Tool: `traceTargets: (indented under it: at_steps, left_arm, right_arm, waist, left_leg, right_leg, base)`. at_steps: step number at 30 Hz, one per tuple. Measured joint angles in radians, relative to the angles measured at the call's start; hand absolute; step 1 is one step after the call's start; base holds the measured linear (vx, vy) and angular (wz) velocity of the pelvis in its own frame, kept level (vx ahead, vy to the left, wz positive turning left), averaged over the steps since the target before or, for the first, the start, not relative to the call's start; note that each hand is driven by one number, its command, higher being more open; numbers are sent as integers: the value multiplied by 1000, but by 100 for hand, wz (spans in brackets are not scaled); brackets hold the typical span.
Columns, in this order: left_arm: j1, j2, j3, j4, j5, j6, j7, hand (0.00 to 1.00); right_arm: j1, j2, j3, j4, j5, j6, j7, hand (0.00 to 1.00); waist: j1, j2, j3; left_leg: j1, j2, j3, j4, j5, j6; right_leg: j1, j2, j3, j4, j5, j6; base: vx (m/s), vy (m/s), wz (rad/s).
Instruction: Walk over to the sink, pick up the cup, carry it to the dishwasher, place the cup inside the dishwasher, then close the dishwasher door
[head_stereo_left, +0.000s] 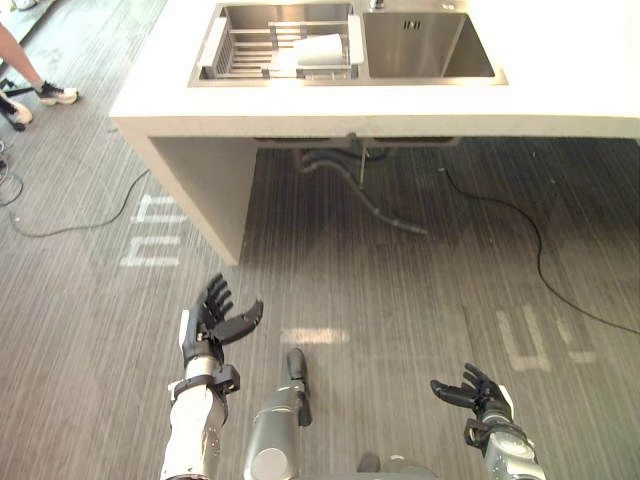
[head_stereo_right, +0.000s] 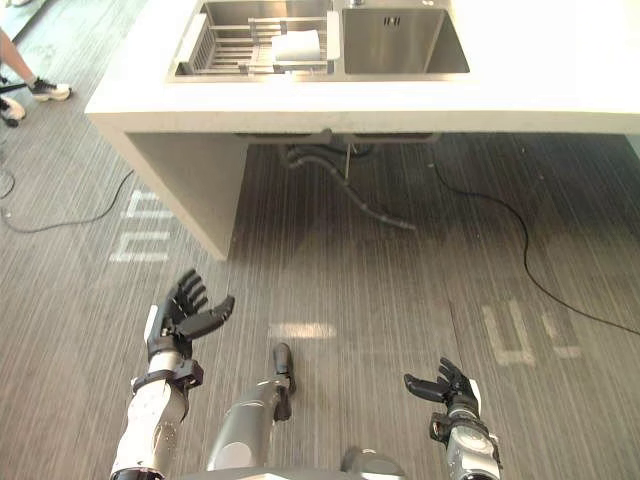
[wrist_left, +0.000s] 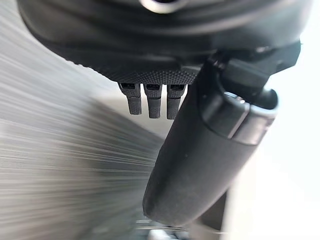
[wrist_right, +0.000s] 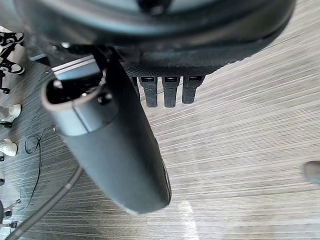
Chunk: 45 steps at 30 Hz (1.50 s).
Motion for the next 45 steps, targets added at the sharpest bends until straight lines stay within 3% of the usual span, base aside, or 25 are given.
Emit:
traceTargets:
  at_steps: [1,2,3,4,5,6,8,10,12,13,14,15,16,17,19,21,22,23,25,28,29,30,34,39,45]
  left_arm:
    - [-1,-8,7,-46,2,-1,5,90]
    - [-1,-19,12,-126,15,-3,17,90]
    - [-3,-12,25,-190,23,-5,27,90]
    - [-8,-5,35,-219,30,-6,37,90]
    - [-24,15,48,-265,48,-7,71,90]
    - [-28,22,53,-286,68,-8,91,90]
    - [-6,30,66,-406,118,-41,158,90]
    - [-3,31,68,-483,152,-97,185,90]
    - [-16,44,68,-514,195,-146,201,90]
    - [-34,55,63,-507,233,-152,215,90]
    - [-42,59,61,-499,244,-152,219,90]
    - [-53,62,55,-484,262,-149,224,90]
    - [-58,64,45,-466,286,-144,231,90]
    - [-54,52,26,-451,312,-136,234,90]
    - [-72,66,2,-423,337,-131,225,90]
    - [-125,73,-55,-384,351,-120,181,90]
    - [-131,75,-64,-382,350,-119,167,90]
    - [-140,92,-88,-381,350,-120,149,90]
    - [-142,123,-106,-381,350,-125,124,90]
    - [-156,156,-107,-380,352,-126,101,90]
    - [-166,156,-111,-378,354,-124,93,90]
    - [-174,163,-120,-374,372,-119,86,90]
    - [-192,232,-157,-325,434,-88,53,90]
    - [-200,276,-245,-303,524,-54,-25,90]
    - [-226,292,-360,-292,615,-55,-73,90]
  right_arm:
    - [-1,4,0,0,-2,0,1,90]
    - [-2,4,0,4,-3,1,3,90]
    - [-4,12,0,9,-3,1,7,90]
    - [-7,17,-1,14,-3,1,8,90]
    - [-9,30,0,17,-3,1,10,90]
    - [-9,36,1,17,-3,1,14,90]
    - [-5,62,37,10,-10,-1,28,90]
    - [-2,79,56,3,-12,-13,40,90]
    - [-4,79,70,-6,-12,-21,51,90]
    - [-4,74,70,-9,-12,-21,52,90]
    - [-4,71,70,-10,-12,-21,52,90]
    - [5,68,70,-10,-12,-21,52,90]
    - [24,64,70,-10,-13,-21,52,90]
    - [37,43,77,-6,-14,-17,53,90]
    - [48,21,76,-8,-14,-16,58,90]
    - [78,-7,65,-17,-14,-16,67,90]
    - [84,-12,65,-19,-12,-16,70,90]
    - [103,-18,65,-36,-11,-18,69,90]
    - [118,-22,55,-41,-9,-32,68,90]
    - [119,-36,56,-38,-9,-34,69,90]
    - [124,-40,56,-36,-9,-34,69,90]
    - [134,-30,57,-31,-9,-32,73,90]
    - [156,34,57,-33,-9,-31,87,90]
    - [155,45,58,-34,-11,-31,99,90]
    - [162,59,58,-33,-12,-30,110,90]
  waist:
    - [-5,-11,1]
    - [-7,-11,1]
    - [-6,-17,0]
    - [-11,-24,-1]
    - [-23,-34,2]
    - [-32,-34,2]
    - [-37,-27,3]
    - [-33,-13,-6]
    - [-37,-10,-8]
    - [-50,-2,-13]
    - [-58,0,-12]
    - [-69,8,-12]
    - [-82,11,-19]
    - [-79,46,-28]
    - [-86,65,-35]
    - [-103,80,-33]
    - [-106,81,-32]
    - [-107,80,-32]
    - [-108,75,-34]
    - [-106,85,-43]
    - [-106,100,-53]
    - [-106,117,-68]
    - [-113,73,-82]
    - [-114,68,-91]
    - [-143,56,-103]
  left_leg:
    - [-9,-10,0,34,-33,10]
    - [-23,-7,4,110,-94,27]
    - [-8,-10,10,164,-154,26]
    - [8,-17,10,183,-181,32]
    - [58,-36,3,196,-224,41]
    - [91,-43,-3,192,-240,46]
    - [264,-33,-9,96,-270,42]
    - [353,-16,-8,12,-274,22]
    - [420,-8,-8,-50,-272,7]
    - [452,6,-21,-74,-286,-17]
    - [466,14,-30,-75,-296,-32]
    - [485,23,-44,-74,-315,-55]
    - [503,31,-59,-71,-331,-79]
    - [515,68,-69,-60,-345,-100]
    - [506,100,-76,-1,-335,-117]
    - [435,149,-101,242,-272,-146]
    - [401,172,-99,331,-252,-142]
    - [342,206,-78,470,-272,-137]
    - [283,219,-37,501,-309,-100]
    - [221,200,6,235,-303,-82]
    - [219,184,12,77,-183,-80]
    - [231,180,-2,-4,-92,-113]
    - [267,117,-6,-105,-81,-104]
    - [336,69,40,-215,-45,-92]
    - [386,71,77,-328,7,-105]
  right_leg:
    - [-9,-22,3,42,-10,3]
    - [-60,-48,42,184,-17,8]
    - [-135,-86,86,397,-9,41]
    - [-178,-113,104,526,17,101]
    - [-256,-163,116,775,53,178]
    - [-285,-184,103,867,53,173]
    - [-368,-219,16,994,22,76]
    - [-464,-201,-26,919,-8,22]
    - [-545,-177,-38,709,-17,-2]
    - [-590,-139,-19,478,31,-20]
    - [-601,-122,5,373,76,-20]
    - [-607,-104,40,269,187,-23]
    - [-587,-84,65,228,306,-23]
    - [-580,-52,70,259,320,-57]
    - [-579,-48,52,345,230,-82]
    - [-477,-34,-4,324,174,-94]
    - [-439,-26,-12,290,174,-95]
    - [-361,-10,-24,225,175,-94]
    - [-286,-11,-32,160,178,-89]
    - [-243,-20,-29,105,192,-66]
    - [-242,-15,-27,102,192,-57]
    - [-233,1,-16,95,180,-27]
    - [-236,-44,5,75,182,-14]
    - [-223,-69,66,37,196,9]
    - [-239,-52,98,29,201,16]
  base:
    - [607,185,14]
    - [586,185,3]
    - [571,198,-3]
    - [566,201,9]
    - [557,134,24]
    - [667,115,26]
    - [575,50,0]
    - [401,-22,-14]
    - [461,-133,4]
    - [510,-197,25]
    - [534,-239,41]
    - [378,-189,51]
    - [524,-253,45]
    - [520,-258,34]
    - [471,-254,29]
    - [456,-274,56]
    - [437,-231,39]
    - [322,-140,22]
    - [240,-75,10]
    - [242,47,-4]
    - [208,147,-12]
    - [210,139,-7]
    - [117,108,9]
    - [34,73,-13]
    - [16,-17,-15]
